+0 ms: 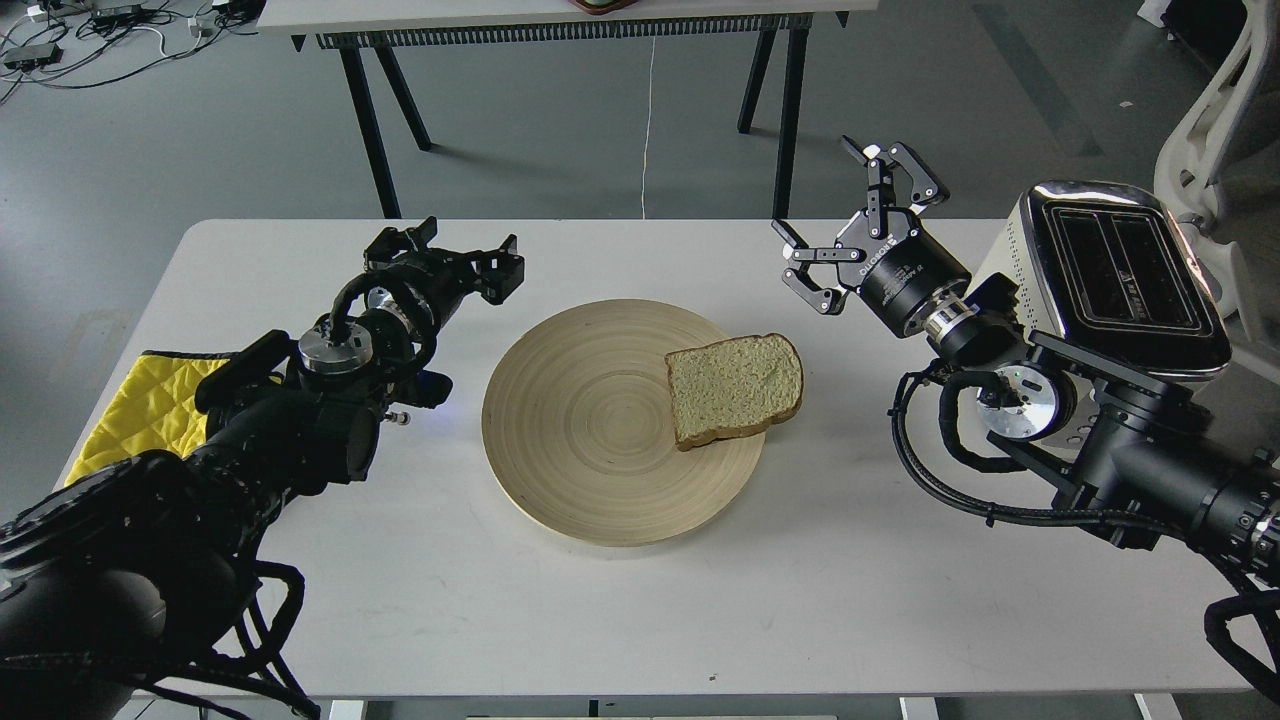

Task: Put bread in toaster with right arm
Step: 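Move the right gripper down from the toaster toward the bread slice on the plate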

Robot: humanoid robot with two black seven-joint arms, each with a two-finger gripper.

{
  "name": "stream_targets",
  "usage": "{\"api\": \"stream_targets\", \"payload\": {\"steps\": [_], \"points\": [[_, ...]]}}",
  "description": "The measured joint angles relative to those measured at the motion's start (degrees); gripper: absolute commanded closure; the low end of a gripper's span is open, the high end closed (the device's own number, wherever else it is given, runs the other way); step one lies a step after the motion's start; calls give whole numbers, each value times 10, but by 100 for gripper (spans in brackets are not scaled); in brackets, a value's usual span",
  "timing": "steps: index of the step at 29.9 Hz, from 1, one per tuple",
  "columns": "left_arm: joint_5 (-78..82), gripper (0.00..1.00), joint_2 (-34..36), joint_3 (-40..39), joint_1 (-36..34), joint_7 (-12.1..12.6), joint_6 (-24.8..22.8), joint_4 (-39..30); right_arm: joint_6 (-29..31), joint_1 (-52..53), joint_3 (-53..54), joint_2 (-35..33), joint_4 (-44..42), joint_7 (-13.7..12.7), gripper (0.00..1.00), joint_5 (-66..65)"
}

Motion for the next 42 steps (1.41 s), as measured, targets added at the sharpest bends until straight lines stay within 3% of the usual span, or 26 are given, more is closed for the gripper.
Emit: {"api": "stream_targets", "payload": {"steps": [26, 35, 42], "points": [[1, 0, 0, 0, 0, -1, 0, 0, -19, 31, 4, -19, 2, -7, 1, -45], [1, 0, 0, 0, 0, -1, 0, 0, -192, 65, -26, -47, 34, -52, 1, -148], [1, 0, 0, 0, 0, -1, 0, 0, -318, 92, -132, -48, 79, -81, 1, -205]]}}
